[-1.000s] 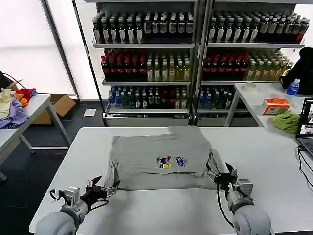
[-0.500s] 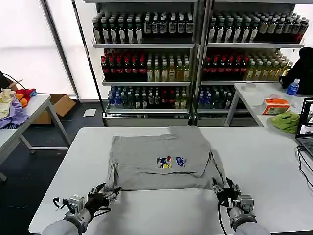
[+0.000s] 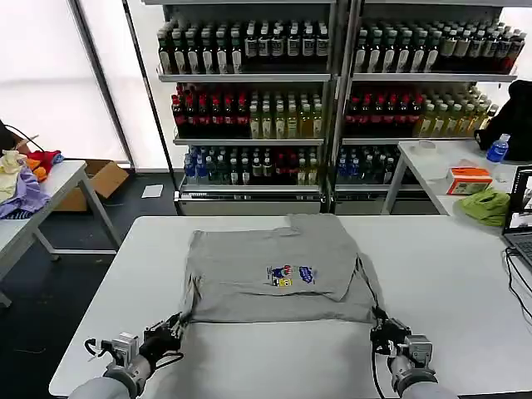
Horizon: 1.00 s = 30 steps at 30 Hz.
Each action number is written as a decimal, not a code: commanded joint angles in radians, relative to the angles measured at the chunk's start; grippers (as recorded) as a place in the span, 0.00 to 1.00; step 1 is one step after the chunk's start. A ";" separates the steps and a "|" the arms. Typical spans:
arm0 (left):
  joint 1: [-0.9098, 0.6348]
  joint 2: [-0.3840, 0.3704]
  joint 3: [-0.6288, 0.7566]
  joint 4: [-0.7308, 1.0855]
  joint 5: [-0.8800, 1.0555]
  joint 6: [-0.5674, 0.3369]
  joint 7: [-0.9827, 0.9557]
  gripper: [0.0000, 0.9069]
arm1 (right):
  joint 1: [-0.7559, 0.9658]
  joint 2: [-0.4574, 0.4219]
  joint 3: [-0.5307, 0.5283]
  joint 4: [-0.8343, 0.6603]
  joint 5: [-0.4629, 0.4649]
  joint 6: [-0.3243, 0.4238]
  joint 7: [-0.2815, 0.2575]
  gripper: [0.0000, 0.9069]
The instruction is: Fold and organize the clothes.
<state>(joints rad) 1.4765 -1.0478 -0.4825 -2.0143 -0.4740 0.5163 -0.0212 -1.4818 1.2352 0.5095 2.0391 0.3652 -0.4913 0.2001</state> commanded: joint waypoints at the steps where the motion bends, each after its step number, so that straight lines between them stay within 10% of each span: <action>1: 0.012 0.000 -0.012 -0.010 0.007 -0.004 -0.003 0.01 | -0.009 -0.001 0.006 0.003 0.013 0.001 -0.003 0.00; 22: 0.087 0.019 -0.038 -0.086 0.012 -0.004 0.020 0.01 | -0.134 -0.008 0.063 0.091 0.108 -0.017 -0.040 0.00; 23: 0.086 0.018 -0.037 -0.084 0.012 -0.004 0.021 0.01 | -0.127 -0.005 0.062 0.087 0.102 -0.017 -0.043 0.16; 25: 0.081 0.016 -0.033 -0.082 0.014 -0.004 0.020 0.01 | -0.110 -0.003 0.059 0.077 0.093 -0.017 -0.043 1.00; 30: 0.076 0.017 -0.031 -0.082 0.014 -0.003 0.021 0.01 | -0.066 -0.010 0.053 0.058 0.080 -0.020 -0.035 1.00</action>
<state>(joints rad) 1.5429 -1.0306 -0.5141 -2.0838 -0.4611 0.5131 -0.0027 -1.5616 1.2239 0.5577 2.0969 0.4453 -0.5089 0.1695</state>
